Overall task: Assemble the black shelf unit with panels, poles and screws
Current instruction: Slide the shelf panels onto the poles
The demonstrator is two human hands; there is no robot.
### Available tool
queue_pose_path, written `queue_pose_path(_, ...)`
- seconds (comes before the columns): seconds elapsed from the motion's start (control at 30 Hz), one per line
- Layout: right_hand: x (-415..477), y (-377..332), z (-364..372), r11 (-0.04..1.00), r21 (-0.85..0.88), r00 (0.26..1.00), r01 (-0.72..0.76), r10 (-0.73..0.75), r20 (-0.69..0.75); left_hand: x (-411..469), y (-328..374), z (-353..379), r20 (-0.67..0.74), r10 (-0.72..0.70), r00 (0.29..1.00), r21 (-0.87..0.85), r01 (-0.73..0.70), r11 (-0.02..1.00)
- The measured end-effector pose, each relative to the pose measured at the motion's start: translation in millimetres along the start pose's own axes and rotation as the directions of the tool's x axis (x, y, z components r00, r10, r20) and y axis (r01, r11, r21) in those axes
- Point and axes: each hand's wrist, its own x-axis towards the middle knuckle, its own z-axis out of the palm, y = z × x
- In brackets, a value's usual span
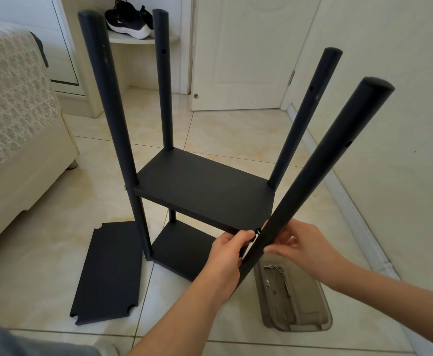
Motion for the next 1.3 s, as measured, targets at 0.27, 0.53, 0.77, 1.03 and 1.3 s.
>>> queue_pose_path(0.27, 0, -3, 2, 1.0, -0.005, 1.0, -0.018, 0.018, 0.018, 1, 3, 3, -0.021, -0.026, 0.999, -0.001, 0.026, 1.0)
queue_pose_path(0.53, 1, -1, 0, 1.0, 0.007, 1.0, -0.017, 0.016, 0.012, -1, 4, 6, -0.022, -0.01, 1.0, -0.013, 0.01, 1.0)
queue_pose_path(0.77, 4, 2, 1, 0.999, -0.038, 1.0, -0.001, 0.001, -0.018, -5, 5, 6, -0.027, -0.012, 1.0, -0.014, 0.012, 1.0)
queue_pose_path(1.03, 10, -2, 2, 0.995, -0.099, 0.997, -0.019, 0.012, -0.071, -8, 7, 5, -0.057, 0.0, 0.998, 0.025, 0.001, 1.0)
queue_pose_path(1.3, 16, -10, -7, 0.997, -0.077, 1.0, -0.031, 0.031, -0.004, -16, 2, 4, -0.177, 0.225, 0.958, 0.37, -0.147, 0.917)
